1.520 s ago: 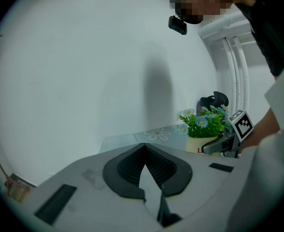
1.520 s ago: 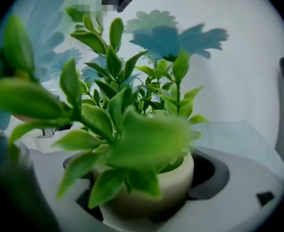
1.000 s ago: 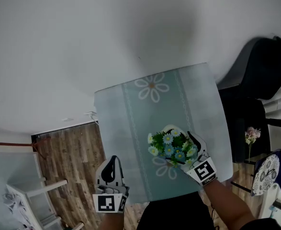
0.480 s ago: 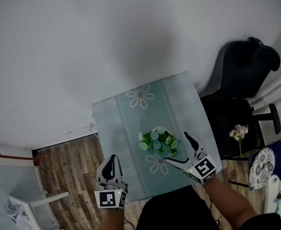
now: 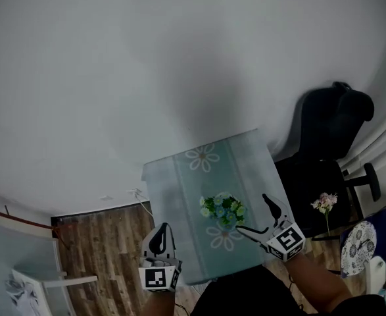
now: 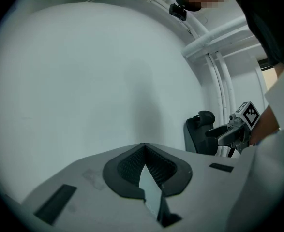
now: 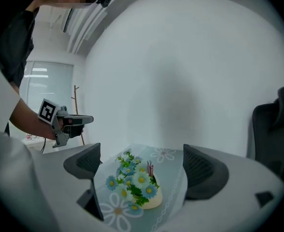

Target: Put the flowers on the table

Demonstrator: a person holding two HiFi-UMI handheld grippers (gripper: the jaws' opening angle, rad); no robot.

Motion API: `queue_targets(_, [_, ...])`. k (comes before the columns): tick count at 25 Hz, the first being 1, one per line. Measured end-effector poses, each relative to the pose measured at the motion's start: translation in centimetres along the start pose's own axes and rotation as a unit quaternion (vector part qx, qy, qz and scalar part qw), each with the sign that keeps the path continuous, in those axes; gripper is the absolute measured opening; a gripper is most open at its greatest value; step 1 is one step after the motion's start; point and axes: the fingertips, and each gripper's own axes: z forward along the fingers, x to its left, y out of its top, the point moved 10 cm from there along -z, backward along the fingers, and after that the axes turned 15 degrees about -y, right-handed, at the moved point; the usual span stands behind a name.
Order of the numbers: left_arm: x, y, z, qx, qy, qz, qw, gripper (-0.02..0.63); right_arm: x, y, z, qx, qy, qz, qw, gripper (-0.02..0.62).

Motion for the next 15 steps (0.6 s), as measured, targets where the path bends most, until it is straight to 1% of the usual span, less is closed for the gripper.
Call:
queue_targets(3, [0.2, 0.6, -0.3, -0.009, -0.001, 0.018, 0.9998, 0.003, -0.4, 1.4, -0.1, -0.015, -0.006, 0.000, 1.000, 0.546])
queue_targets(4, [0.2, 0.9, -0.4, -0.011, 0.000, 0.017, 0.9998, 0.003, -0.5, 2.0, -0.1, -0.020, -0.008, 0.000, 1.000, 0.546])
queue_targets(7, [0.2, 1.6, -0.4, -0.021, 0.005, -0.005, 0.9998, 0.003, -1.0, 3.5, -0.3, -0.036, -0.016, -0.003, 0.999, 0.546])
queue_targets(9, [0.3, 1.9, -0.5, -0.023, 0.007, -0.009, 0.9997, 0.003, -1.2, 4.5, -0.5, -0.046, -0.020, -0.007, 0.999, 0.545])
queue_targets(13, [0.8, 2.0, -0.6, -0.019, -0.004, 0.019, 0.9996, 0.003, -1.8, 5.8, -1.1, -0.059, -0.027, -0.010, 0.998, 0.540])
queue_targets(14, [0.9, 2.1, -0.6, -0.019, -0.005, 0.022, 0.9996, 0.003, -2.0, 6.1, -1.3, -0.063, -0.028, -0.009, 0.998, 0.529])
queue_targets(15, [1.0, 2.3, -0.6, -0.018, -0.007, 0.024, 0.9995, 0.003, -2.2, 6.3, -1.6, -0.067, -0.032, -0.007, 0.997, 0.499])
